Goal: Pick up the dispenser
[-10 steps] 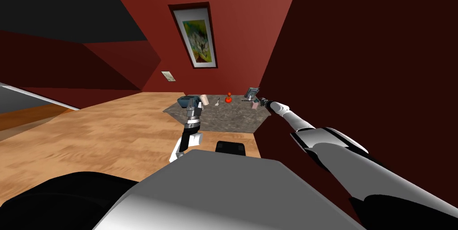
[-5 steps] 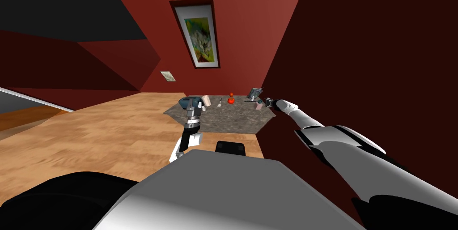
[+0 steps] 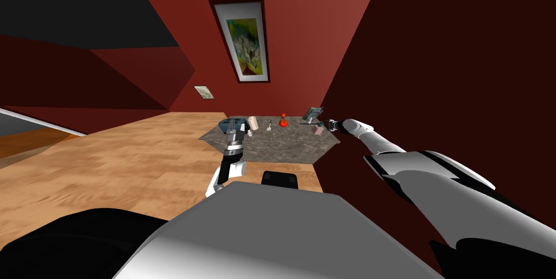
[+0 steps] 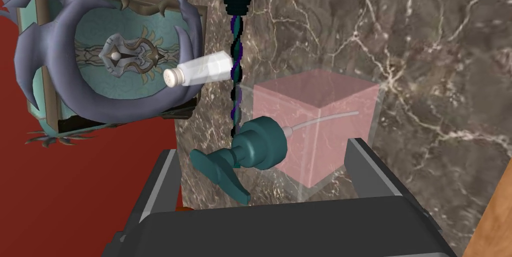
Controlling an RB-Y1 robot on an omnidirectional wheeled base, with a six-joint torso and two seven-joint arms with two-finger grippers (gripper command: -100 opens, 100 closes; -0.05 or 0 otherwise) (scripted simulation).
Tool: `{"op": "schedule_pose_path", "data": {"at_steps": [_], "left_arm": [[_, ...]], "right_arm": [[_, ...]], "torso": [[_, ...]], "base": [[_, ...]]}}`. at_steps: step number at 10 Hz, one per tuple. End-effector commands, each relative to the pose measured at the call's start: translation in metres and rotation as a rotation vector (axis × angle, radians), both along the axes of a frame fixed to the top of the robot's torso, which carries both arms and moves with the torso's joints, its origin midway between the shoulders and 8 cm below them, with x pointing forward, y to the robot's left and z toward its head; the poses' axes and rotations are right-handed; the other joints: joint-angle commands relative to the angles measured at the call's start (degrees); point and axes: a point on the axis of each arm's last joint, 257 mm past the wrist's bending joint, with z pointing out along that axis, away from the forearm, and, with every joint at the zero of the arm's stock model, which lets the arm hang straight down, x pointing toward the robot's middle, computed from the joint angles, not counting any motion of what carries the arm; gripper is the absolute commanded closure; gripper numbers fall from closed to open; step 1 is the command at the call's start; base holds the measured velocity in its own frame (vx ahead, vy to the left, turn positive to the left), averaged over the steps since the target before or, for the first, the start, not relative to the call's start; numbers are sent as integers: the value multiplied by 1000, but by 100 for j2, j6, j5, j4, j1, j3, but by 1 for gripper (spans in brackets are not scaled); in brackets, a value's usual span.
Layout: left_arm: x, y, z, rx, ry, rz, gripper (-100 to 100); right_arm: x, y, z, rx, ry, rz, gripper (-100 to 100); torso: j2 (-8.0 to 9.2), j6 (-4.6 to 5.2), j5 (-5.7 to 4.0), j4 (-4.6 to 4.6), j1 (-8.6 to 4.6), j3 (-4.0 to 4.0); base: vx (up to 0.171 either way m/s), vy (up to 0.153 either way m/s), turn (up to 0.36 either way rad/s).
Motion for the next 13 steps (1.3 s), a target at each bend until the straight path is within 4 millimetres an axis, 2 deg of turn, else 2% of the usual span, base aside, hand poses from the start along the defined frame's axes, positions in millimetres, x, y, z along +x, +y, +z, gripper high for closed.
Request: {"op": "schedule_pose_path", "data": {"at_steps": [1, 3, 4, 5, 7, 8, 10, 12, 13], "left_arm": [[0, 0, 0, 0, 0, 0, 0], [0, 0, 0, 0, 0, 0, 0], [0, 0, 0, 0, 0, 0, 0], [0, 0, 0, 0, 0, 0, 0], [0, 0, 0, 0, 0, 0, 0], [0, 0, 0, 0, 0, 0, 0], [0, 0, 0, 0, 0, 0, 0], [0, 0, 0, 0, 0, 0, 0], [0, 0, 0, 0, 0, 0, 0]], "right_arm": [[-13, -16, 0, 15, 38, -31, -100], [-13, -16, 0, 15, 38, -31, -100], [-22, -28, 1, 27, 70, -55, -100], [-22, -28, 1, 27, 70, -55, -100], [-39, -50, 4, 50, 120, -106, -100], [-41, -49, 3, 54, 130, -103, -100], [-59, -67, 6, 81, 179, -150, -100], [-60, -66, 5, 83, 186, -148, -100], [-69, -74, 6, 98, 212, -170, -100]], "torso": [[0, 0, 0, 0, 0, 0], [-1, 0, -2, 0, -10, 0], [4, 0, -4, 1, -18, 2], [1, 1, -4, 1, -15, 1], [-5, 0, -2, -1, -7, -2], [-13, 0, 1, -2, 4, -7], [-6, -1, -1, -1, -5, -4], [-7, -1, -2, -2, -8, -4], [2, -1, -5, 0, -19, 1]], "base": [[41, 61, 2], [27, 37, -4], [33, 40, 11], [38, 46, -6], [64, 80, 6], [55, 70, -6], [58, 67, 11], [33, 37, -3], [31, 23, 12]]}}
